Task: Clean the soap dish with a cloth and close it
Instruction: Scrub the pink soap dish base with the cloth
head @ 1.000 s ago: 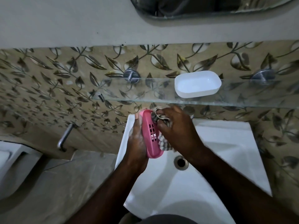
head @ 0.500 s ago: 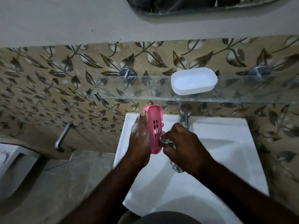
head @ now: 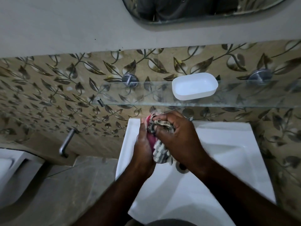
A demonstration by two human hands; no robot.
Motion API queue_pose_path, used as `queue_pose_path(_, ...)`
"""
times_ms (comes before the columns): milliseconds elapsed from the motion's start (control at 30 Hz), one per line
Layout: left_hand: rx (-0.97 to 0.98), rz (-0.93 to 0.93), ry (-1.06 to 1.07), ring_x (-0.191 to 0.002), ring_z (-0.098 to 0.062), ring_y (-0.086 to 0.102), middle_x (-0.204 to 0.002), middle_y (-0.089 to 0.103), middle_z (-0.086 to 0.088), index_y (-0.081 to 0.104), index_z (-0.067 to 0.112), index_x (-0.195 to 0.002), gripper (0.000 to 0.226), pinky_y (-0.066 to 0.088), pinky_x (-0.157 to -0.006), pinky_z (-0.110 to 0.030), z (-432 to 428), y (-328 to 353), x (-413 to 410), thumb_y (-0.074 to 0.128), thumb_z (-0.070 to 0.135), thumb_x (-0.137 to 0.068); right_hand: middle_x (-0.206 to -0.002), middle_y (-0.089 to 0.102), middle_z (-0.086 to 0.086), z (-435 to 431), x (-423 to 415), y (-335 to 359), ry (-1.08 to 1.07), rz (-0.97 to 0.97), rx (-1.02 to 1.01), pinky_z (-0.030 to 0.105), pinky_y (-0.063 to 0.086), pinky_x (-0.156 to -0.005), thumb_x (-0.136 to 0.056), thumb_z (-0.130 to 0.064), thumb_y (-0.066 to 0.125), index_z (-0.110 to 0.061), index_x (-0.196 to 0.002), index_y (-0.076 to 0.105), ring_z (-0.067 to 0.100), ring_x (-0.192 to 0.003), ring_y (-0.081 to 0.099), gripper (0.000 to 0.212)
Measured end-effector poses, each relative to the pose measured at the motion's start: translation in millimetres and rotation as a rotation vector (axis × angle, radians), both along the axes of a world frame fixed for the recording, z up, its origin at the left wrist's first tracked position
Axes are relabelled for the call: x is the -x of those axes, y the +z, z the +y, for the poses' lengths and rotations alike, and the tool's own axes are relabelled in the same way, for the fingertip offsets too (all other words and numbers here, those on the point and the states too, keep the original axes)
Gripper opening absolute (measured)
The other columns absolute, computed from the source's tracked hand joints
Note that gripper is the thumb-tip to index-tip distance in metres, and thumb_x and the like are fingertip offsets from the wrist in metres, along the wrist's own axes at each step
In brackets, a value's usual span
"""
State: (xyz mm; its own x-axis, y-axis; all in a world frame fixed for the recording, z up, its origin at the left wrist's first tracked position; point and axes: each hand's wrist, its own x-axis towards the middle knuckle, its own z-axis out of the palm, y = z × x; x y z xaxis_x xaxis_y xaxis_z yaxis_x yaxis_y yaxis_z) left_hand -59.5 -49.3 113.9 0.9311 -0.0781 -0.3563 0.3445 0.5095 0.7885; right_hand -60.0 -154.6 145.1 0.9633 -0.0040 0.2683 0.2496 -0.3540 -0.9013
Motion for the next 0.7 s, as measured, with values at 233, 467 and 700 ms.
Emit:
queue_pose_path(233, -0.209, -0.055, 0.049, -0.091, -0.037, 0.069, -0.098, 0.071, -0.021, 0.062, 0.002, -0.115, 0.076, 0.053, -0.087, -0.052, 16.7, -0.4, -6.1, 0.048, 0.067, -0.076, -0.087, 0.062, -0.006, -5.1, -1.2, -21.0, -0.119, 0.037, 0.129, 0.023, 0.047, -0.073, -0.077, -0.015, 0.072, -0.02, -0.089, 0.069, 0.009, -0.081, 0.06, 0.013)
queue_pose_path(467, -0.115, -0.022, -0.007, -0.086, -0.027, 0.072, -0.092, 0.074, -0.018, 0.07, 0.004, -0.099, 0.066, 0.055, -0.078, -0.034, 6.5, 11.2, -12.5, 0.041, 0.062, -0.089, -0.104, 0.06, -0.002, 9.3, 9.0, -5.0, 0.013, -0.201, 0.072, 0.007, 0.04, -0.087, -0.077, -0.006, 0.063, -0.014, -0.103, 0.067, 0.001, -0.097, 0.056, 0.028)
queue_pose_path(700, -0.242, -0.105, 0.043, -0.086, -0.03, 0.073, -0.093, 0.076, -0.014, 0.074, 0.018, -0.092, 0.049, 0.059, -0.078, -0.043, 6.7, 8.7, 1.6, 0.05, 0.059, -0.079, -0.106, 0.062, 0.002, -3.5, -10.2, -26.7, -0.16, -0.107, 0.172, 0.026, 0.048, -0.08, -0.082, -0.018, 0.056, -0.016, -0.107, 0.063, 0.017, -0.094, 0.061, 0.026)
